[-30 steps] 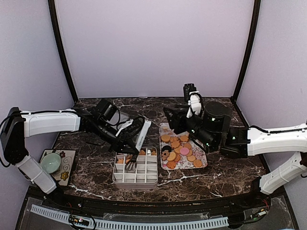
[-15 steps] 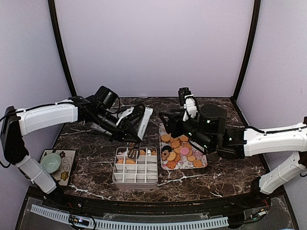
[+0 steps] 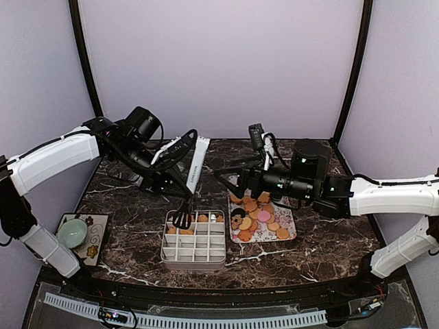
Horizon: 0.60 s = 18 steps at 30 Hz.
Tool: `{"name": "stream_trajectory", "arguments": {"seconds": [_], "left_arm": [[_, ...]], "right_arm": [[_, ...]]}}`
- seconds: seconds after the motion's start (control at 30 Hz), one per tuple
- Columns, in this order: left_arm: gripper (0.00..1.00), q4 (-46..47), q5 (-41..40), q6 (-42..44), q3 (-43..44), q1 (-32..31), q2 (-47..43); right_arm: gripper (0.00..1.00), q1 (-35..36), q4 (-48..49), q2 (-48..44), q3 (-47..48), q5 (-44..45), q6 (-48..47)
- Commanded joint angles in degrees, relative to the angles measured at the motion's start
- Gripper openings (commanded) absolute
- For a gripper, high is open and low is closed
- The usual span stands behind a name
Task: Pack the cookies
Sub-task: Pass from the left arm to the right
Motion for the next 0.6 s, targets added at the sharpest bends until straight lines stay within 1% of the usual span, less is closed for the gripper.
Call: {"name": "stream_trajectory", "arguments": {"seconds": [0.0,0.1,0.23,0.4,0.57], "left_arm": [[0.00,-5.09,5.27,0.35,1.15,0.21,-2.72],[0.00,-4.75,5.27,0.14,0.52,0.23,-2.91],[0.00,-5.36,5.94,-0.33,0.91,0.19,-3.18],[0.00,-7.82,8.29,-0.02,2.05,0.20,-3.93],[0.00,-8.62,10.13,-0.68,2.43,0.19,-4.16]], "right_arm": [[0.92,-0.29,1.05,1.39,5.40,-14.45,0.31],[0.92,-0.30,-0.99,4.63,9.28,-16.14,-1.16],[0.87,-0.27,-3.36,7.06,12.67,-15.73,-3.47],[0.78,-0.36,-3.91,6.66,11.52,-16.87,-4.26],[0.64,-0.40,-3.48,5.21,8.85,-16.39,-4.31]]}}
